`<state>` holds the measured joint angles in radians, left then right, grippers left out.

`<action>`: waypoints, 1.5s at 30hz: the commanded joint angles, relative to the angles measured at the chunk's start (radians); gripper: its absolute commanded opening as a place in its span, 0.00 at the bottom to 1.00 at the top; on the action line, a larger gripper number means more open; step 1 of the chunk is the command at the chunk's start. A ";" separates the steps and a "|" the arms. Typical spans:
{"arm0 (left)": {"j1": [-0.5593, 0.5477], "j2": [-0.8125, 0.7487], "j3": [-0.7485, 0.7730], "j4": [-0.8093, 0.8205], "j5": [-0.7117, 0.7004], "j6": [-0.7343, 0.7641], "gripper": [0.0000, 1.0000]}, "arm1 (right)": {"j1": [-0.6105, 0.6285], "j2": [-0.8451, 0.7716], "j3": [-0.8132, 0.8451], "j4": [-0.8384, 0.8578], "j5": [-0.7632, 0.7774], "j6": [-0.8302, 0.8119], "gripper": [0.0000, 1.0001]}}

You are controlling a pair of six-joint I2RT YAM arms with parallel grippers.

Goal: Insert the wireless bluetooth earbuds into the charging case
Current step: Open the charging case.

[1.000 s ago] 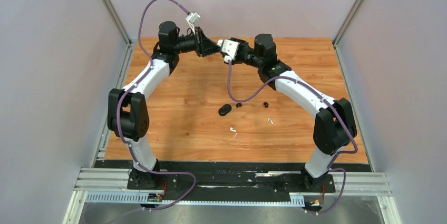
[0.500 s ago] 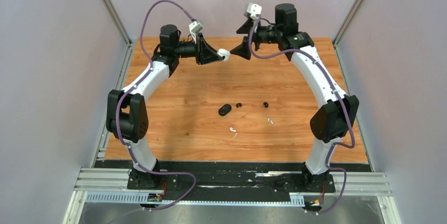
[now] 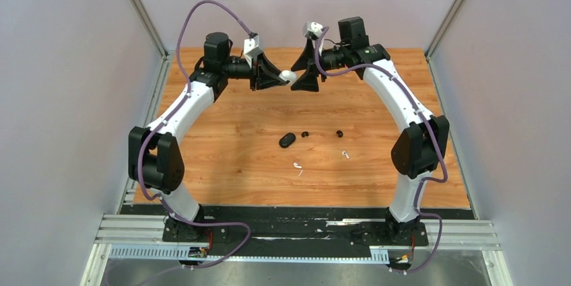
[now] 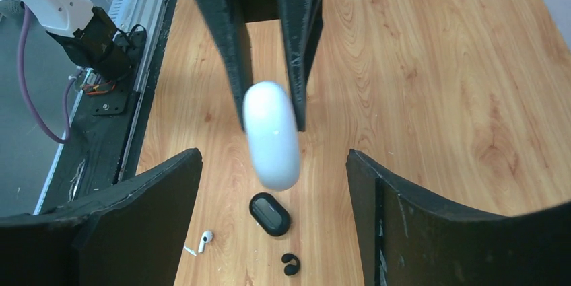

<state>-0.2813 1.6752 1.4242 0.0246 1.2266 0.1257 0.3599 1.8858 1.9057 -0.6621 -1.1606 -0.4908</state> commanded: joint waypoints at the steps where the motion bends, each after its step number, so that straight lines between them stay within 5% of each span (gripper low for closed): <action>1: -0.029 -0.041 0.037 -0.085 0.026 0.123 0.00 | 0.001 0.033 0.042 0.035 -0.009 0.037 0.77; 16: -0.041 -0.061 0.033 -0.148 0.020 0.209 0.00 | -0.072 0.066 0.058 0.170 0.034 0.230 0.66; 27: -0.041 -0.057 -0.003 -0.016 -0.016 0.047 0.00 | -0.073 0.050 0.004 0.206 0.018 0.274 0.56; 35: -0.038 -0.043 -0.045 0.210 -0.068 -0.222 0.00 | -0.071 0.043 -0.011 0.211 -0.016 0.282 0.50; 39: -0.038 -0.038 -0.054 0.238 -0.076 -0.252 0.00 | -0.069 0.039 -0.023 0.214 -0.030 0.285 0.36; 45: -0.038 -0.035 -0.060 0.232 -0.080 -0.243 0.00 | -0.062 0.042 -0.021 0.235 -0.041 0.305 0.35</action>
<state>-0.3180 1.6665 1.3602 0.1768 1.1381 -0.0937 0.2882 1.9511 1.8828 -0.4702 -1.1736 -0.2024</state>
